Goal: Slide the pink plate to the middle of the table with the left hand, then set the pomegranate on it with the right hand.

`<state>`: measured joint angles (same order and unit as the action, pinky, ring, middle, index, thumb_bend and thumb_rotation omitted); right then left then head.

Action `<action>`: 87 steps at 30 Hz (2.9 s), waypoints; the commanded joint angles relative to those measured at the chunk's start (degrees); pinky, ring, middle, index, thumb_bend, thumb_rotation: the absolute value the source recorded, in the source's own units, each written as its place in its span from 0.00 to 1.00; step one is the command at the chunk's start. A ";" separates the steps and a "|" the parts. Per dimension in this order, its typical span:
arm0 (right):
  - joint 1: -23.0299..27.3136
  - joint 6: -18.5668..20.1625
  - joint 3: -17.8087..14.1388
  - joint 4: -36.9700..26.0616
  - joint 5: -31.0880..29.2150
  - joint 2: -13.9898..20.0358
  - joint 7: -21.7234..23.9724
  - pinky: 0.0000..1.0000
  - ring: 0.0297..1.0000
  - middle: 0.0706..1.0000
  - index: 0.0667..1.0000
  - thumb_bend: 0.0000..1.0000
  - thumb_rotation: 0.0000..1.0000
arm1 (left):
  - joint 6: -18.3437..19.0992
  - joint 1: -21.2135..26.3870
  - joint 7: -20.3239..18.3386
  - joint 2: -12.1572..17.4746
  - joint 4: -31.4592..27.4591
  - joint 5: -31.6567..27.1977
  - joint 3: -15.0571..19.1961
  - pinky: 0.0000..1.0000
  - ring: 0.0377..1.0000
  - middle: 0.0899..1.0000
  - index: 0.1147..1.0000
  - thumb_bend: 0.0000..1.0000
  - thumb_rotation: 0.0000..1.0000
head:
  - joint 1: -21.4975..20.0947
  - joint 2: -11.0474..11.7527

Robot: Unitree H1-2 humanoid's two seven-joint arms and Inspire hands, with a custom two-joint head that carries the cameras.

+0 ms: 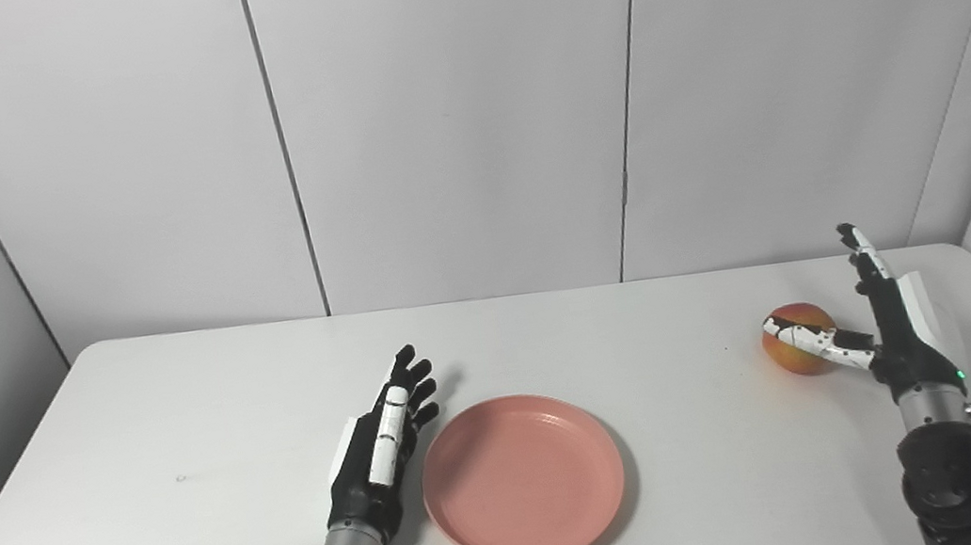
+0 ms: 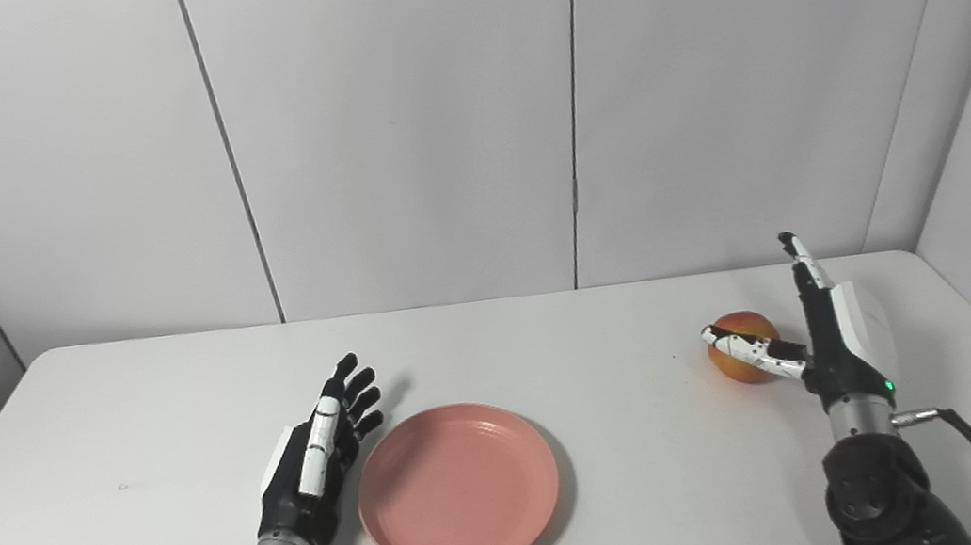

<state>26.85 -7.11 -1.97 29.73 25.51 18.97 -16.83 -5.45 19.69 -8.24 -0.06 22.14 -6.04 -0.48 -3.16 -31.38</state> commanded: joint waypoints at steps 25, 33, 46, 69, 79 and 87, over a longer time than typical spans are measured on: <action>8.77 -1.28 5.02 12.48 0.67 1.31 -3.79 0.81 0.89 0.91 0.92 0.90 0.30 | 0.00 -0.89 -2.55 1.01 0.16 -1.86 0.19 0.94 0.96 0.97 0.97 0.54 1.00 | -0.71 -0.03; 10.59 -2.42 6.27 17.71 0.78 1.35 -6.34 0.77 0.85 0.89 0.90 0.87 0.25 | 0.01 -0.72 -3.16 1.33 0.53 -2.23 0.13 0.95 0.96 0.97 0.98 0.54 1.00 | -0.86 -0.03; 10.96 -4.87 6.00 20.24 -0.55 0.86 -11.40 0.58 0.66 0.72 0.74 0.73 0.00 | -0.26 -0.78 -3.50 1.34 0.64 -2.43 0.25 0.95 0.96 0.97 0.98 0.53 1.00 | -0.76 -0.22; 9.63 -6.39 6.31 17.55 -0.55 0.86 -14.96 0.37 0.37 0.44 0.52 0.51 0.00 | 0.11 -0.62 -3.43 1.20 0.54 -1.85 -0.30 0.95 0.97 0.98 0.98 0.54 1.00 | -0.49 -0.19; 8.83 -8.43 6.45 13.80 0.04 0.43 -15.82 0.38 0.38 0.45 0.52 0.51 0.00 | -0.69 -0.37 -2.96 0.84 1.22 -1.19 -0.76 0.95 0.97 0.98 0.98 0.54 1.00 | -0.05 -0.10; 6.30 -6.73 6.23 3.63 -0.65 -0.44 -12.33 0.39 0.38 0.45 0.52 0.51 0.00 | -1.60 0.12 -2.40 0.54 2.23 -0.16 -1.56 0.95 0.97 0.98 0.98 0.53 1.00 | 0.38 0.07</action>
<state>31.35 -13.02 4.66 36.23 24.79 18.20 -29.43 -5.32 20.10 -10.90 0.75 22.80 -7.04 -1.85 -2.90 -31.38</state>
